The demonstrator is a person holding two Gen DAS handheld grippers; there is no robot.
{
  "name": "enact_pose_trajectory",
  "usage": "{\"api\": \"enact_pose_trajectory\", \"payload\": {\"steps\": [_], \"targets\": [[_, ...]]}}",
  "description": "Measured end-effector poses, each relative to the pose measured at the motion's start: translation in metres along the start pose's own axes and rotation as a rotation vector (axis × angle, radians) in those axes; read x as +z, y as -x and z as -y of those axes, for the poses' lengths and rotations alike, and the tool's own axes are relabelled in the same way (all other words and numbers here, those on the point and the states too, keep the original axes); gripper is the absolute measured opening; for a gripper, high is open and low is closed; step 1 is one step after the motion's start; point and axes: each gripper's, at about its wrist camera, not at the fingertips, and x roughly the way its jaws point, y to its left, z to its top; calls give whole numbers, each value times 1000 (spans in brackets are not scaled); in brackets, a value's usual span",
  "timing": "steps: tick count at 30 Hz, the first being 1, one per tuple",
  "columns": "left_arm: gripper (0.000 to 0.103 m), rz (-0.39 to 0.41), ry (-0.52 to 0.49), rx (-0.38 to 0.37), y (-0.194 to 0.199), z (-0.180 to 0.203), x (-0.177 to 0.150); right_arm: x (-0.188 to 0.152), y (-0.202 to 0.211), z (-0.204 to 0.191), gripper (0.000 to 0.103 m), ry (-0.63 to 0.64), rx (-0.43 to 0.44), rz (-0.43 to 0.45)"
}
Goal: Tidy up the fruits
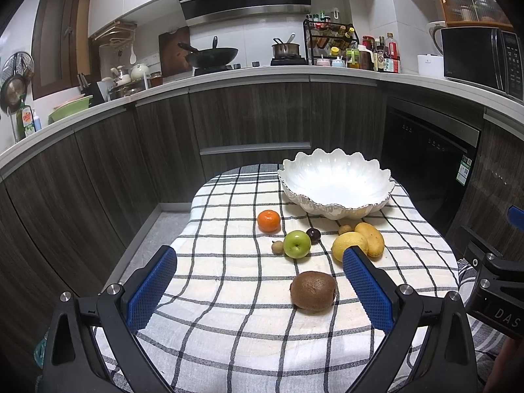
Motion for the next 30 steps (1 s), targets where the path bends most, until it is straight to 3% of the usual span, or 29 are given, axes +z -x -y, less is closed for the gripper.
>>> {"api": "enact_pose_trajectory", "payload": {"steps": [30], "targets": [[103,-42,-19,16,-13,3,0,-4,-12,-1,102,6,-20,-48]]}}
